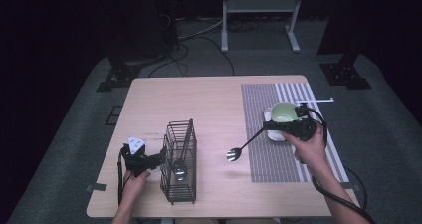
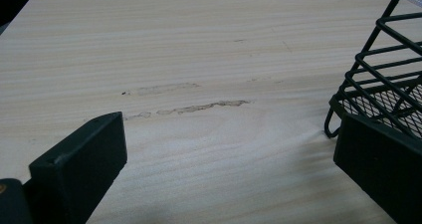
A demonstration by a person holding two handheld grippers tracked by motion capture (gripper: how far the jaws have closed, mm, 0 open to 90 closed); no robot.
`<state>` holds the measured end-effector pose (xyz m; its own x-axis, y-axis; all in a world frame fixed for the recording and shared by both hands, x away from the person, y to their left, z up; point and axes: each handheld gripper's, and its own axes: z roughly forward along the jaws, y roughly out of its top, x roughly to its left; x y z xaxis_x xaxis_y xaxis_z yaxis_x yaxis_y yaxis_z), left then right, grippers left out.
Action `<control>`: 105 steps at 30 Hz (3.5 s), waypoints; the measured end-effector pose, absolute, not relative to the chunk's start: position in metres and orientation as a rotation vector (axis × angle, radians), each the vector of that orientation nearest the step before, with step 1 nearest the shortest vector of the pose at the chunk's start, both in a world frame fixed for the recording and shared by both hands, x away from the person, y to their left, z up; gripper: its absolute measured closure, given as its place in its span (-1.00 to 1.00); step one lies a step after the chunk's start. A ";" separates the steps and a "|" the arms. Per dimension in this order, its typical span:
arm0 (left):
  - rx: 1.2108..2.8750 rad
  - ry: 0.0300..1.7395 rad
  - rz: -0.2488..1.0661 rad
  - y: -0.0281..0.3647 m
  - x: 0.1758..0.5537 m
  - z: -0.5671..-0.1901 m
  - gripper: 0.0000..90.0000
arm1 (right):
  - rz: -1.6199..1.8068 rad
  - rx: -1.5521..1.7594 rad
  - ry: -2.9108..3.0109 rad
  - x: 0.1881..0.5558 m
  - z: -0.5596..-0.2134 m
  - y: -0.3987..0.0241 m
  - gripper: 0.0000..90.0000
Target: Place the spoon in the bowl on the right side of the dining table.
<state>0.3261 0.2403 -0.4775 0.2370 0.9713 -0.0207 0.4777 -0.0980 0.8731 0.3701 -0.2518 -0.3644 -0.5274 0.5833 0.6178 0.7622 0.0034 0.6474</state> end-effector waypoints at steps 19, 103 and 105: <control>1.703 1.359 0.769 0.240 0.326 -0.477 -1.00 | -1.559 -1.498 -2.081 0.374 -0.366 -0.270 0.97; 1.706 1.360 0.775 0.240 0.326 -0.478 -1.00 | -1.675 -1.885 -1.888 0.387 -0.360 -0.363 0.97; 1.707 1.359 0.776 0.240 0.326 -0.478 -1.00 | -1.675 -1.897 -1.880 0.387 -0.361 -0.365 0.97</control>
